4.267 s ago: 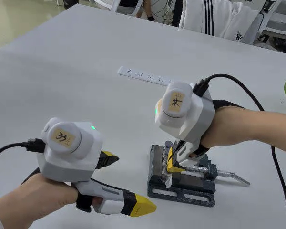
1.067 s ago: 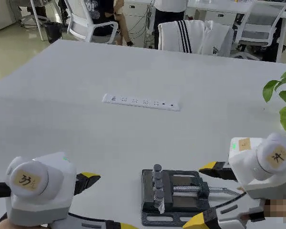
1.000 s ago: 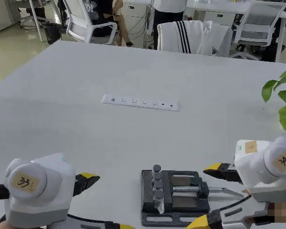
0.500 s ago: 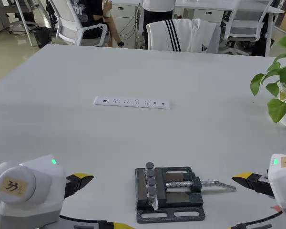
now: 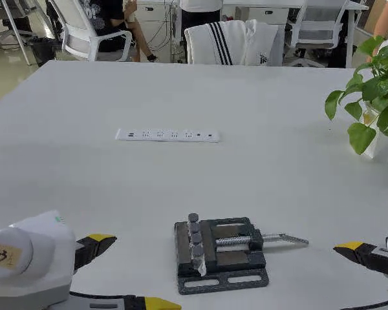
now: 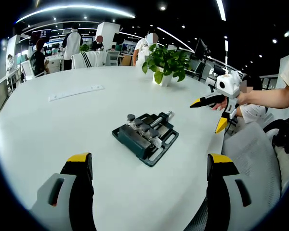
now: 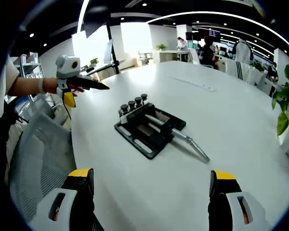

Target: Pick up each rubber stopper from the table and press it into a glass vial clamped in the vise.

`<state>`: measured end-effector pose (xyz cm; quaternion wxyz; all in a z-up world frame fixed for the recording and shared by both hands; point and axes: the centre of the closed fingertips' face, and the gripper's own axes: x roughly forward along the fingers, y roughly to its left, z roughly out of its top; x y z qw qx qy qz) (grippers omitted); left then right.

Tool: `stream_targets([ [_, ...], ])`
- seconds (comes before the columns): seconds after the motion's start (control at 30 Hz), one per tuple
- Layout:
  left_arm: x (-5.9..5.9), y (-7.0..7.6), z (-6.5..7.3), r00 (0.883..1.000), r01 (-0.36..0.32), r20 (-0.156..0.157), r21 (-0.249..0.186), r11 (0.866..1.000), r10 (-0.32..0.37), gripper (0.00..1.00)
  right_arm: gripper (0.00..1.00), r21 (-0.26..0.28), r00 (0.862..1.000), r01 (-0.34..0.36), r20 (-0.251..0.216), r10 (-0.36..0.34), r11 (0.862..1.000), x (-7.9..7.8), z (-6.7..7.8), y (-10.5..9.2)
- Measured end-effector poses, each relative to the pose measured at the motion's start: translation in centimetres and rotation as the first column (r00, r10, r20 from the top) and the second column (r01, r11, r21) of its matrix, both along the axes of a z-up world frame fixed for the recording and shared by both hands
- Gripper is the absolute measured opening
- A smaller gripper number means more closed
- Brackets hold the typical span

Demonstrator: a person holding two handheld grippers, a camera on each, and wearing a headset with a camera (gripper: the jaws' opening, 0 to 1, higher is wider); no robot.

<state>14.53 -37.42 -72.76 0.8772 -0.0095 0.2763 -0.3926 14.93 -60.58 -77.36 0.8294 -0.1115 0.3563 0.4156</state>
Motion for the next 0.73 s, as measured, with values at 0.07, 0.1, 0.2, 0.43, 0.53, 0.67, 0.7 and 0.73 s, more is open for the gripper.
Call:
stream_targets([
  [0.07, 0.00, 0.06, 0.02, 1.000, -0.003, -0.001, -0.006, 1.000, 0.003, 0.99, 0.99, 0.000, 1.000, 0.009, -0.002, -0.009, 1.000, -0.20, 0.06, 0.03],
  [0.1, -0.05, 0.05, 0.02, 1.000, -0.002, -0.002, -0.009, 1.000, 0.002, 0.99, 0.99, -0.002, 1.000, 0.010, 0.002, -0.010, 1.000, -0.28, 0.10, 0.02],
  [0.2, -0.15, 0.06, -0.19, 1.000, 0.009, -0.007, 0.003, 1.000, -0.009, 0.99, 0.99, 0.013, 1.000, 0.025, 0.001, -0.025, 1.000, -0.32, 0.13, -0.04],
  [0.43, 0.22, 0.11, 0.04, 1.000, -0.001, -0.008, -0.008, 1.000, 0.001, 0.99, 0.99, 0.024, 0.999, 0.032, -0.013, -0.032, 0.999, -0.68, -0.41, -0.13],
  [0.53, 0.31, 0.10, 0.06, 1.000, 0.002, -0.009, -0.007, 1.000, -0.002, 0.99, 0.99, 0.026, 0.999, 0.031, -0.017, -0.031, 0.999, -0.84, -0.43, 0.08],
  [0.67, 0.53, 0.07, 0.30, 1.000, 0.003, -0.006, -0.006, 1.000, -0.003, 0.99, 0.99, 0.031, 0.999, 0.031, -0.018, -0.031, 0.999, -0.75, -0.47, 0.29],
  [0.7, 0.65, 0.11, 0.34, 1.000, -0.001, -0.004, -0.010, 1.000, 0.001, 0.99, 0.99, 0.035, 0.999, 0.032, -0.018, -0.032, 0.999, -0.71, -0.44, 0.38],
  [0.73, 0.72, 0.19, 0.34, 1.000, -0.001, -0.003, -0.009, 1.000, 0.001, 0.99, 0.99, 0.038, 0.999, 0.032, -0.020, -0.031, 0.999, -0.71, -0.44, 0.45],
])
